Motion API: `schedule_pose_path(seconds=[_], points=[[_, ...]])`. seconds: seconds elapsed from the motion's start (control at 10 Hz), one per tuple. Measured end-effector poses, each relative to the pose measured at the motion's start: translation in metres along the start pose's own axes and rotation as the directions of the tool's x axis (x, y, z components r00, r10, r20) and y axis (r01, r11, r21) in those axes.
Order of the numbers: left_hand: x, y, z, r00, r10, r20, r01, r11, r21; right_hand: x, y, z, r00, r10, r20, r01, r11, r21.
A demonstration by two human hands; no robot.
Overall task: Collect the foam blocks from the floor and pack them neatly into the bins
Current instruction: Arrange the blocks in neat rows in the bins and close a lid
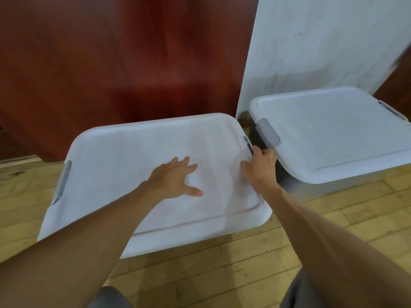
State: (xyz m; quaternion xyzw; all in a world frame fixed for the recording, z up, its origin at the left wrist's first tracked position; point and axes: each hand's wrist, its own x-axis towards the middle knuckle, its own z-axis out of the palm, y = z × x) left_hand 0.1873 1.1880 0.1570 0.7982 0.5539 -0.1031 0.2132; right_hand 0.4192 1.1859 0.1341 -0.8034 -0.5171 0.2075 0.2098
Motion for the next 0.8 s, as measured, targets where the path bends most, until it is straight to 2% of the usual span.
schedule_pose_path(seconds=[0.1, 0.2, 0.4, 0.6, 0.7, 0.8], points=[[0.000, -0.002, 0.003, 1.000, 0.006, -0.011, -0.007, 1.000, -0.027, -0.001, 0.002, -0.002, 0.999, 0.010, -0.030, -0.008, 0.998, 0.069], [0.000, -0.002, 0.002, 0.999, -0.010, -0.035, 0.008, 0.998, -0.062, -0.001, 0.001, -0.005, 0.997, -0.017, -0.077, 0.022, 0.997, 0.068], [0.000, 0.000, 0.002, 0.998, -0.032, -0.055, 0.028, 0.997, -0.077, -0.004, 0.001, -0.003, 0.983, -0.125, -0.136, 0.119, 0.992, -0.050], [-0.001, -0.004, 0.005, 0.998, -0.008, -0.068, 0.003, 0.997, -0.081, -0.011, -0.006, 0.001, 0.981, -0.179, -0.073, 0.150, 0.942, -0.300], [-0.007, -0.002, 0.012, 0.995, 0.021, -0.093, -0.026, 0.998, -0.056, -0.029, -0.007, 0.009, 0.981, -0.192, -0.018, 0.178, 0.937, -0.300], [-0.016, 0.008, -0.007, 0.997, -0.008, -0.073, 0.005, 0.999, -0.040, -0.043, -0.010, 0.000, 0.960, -0.273, 0.054, 0.278, 0.927, -0.252]])
